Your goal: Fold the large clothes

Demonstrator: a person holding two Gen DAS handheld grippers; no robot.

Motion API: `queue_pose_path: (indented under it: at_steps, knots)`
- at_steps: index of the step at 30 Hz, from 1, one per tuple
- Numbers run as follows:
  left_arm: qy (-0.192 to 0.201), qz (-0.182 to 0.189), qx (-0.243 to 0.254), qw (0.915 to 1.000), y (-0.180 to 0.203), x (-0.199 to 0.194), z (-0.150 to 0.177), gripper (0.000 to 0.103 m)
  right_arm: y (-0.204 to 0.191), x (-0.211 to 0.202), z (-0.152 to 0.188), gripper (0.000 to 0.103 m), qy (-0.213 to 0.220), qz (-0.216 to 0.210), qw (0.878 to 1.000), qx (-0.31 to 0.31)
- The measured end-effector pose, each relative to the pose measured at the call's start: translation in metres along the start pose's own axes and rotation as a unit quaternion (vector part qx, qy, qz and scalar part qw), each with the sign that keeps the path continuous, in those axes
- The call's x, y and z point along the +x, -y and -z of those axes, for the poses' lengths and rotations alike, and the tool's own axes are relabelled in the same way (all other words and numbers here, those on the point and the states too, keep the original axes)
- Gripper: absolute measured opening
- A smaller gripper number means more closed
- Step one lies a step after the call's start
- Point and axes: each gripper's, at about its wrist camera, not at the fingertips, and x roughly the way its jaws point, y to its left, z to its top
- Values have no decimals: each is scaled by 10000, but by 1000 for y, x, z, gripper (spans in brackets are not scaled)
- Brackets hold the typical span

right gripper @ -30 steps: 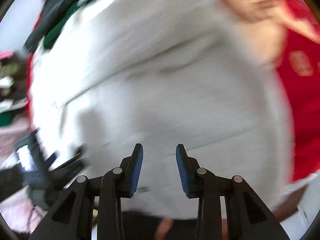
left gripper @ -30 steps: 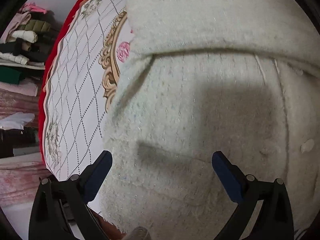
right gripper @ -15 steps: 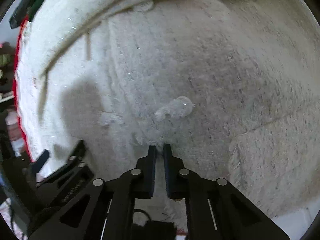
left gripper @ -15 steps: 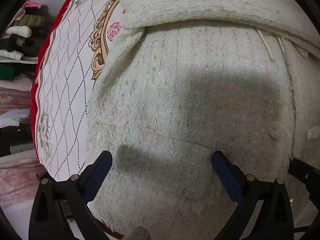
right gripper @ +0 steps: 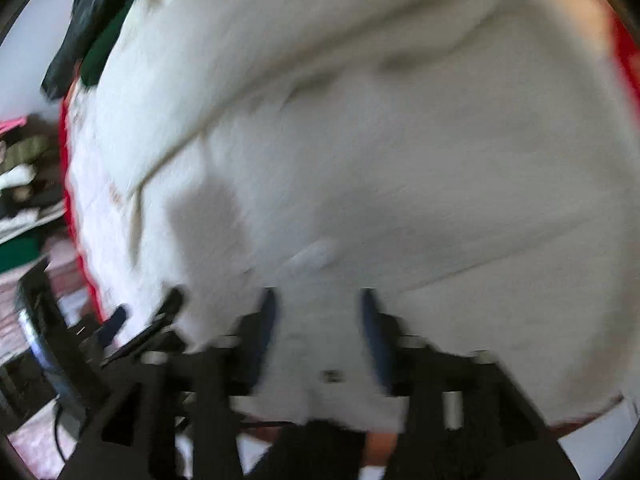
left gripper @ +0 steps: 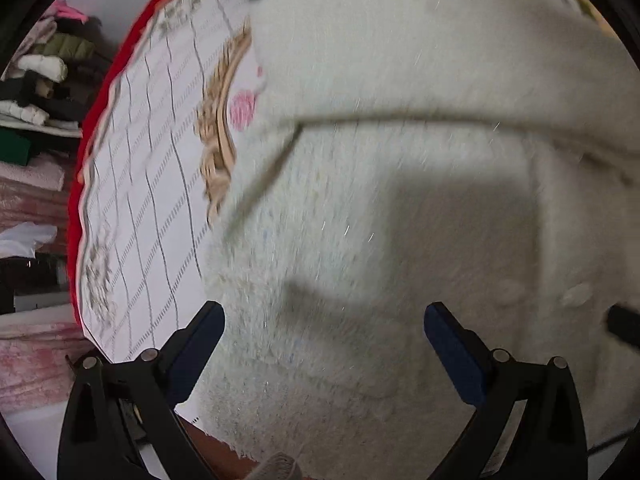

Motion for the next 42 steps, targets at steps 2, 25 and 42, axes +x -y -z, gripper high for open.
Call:
queue_pose_path:
  at_steps: [2,25,42]
  knots:
    - [147,45,28,9999,12,-10,-7,103,21,-26,-3,54,349,617,9975,-39]
    - [327,-2141,-775,9732,145,-69,8,103,217,-156,-119,49,184,1061,9649,-2394]
    - [284,-1943,1148,9738,399,-108,72,103,468,-272,-124,59,-62,2313,9576,-1718]
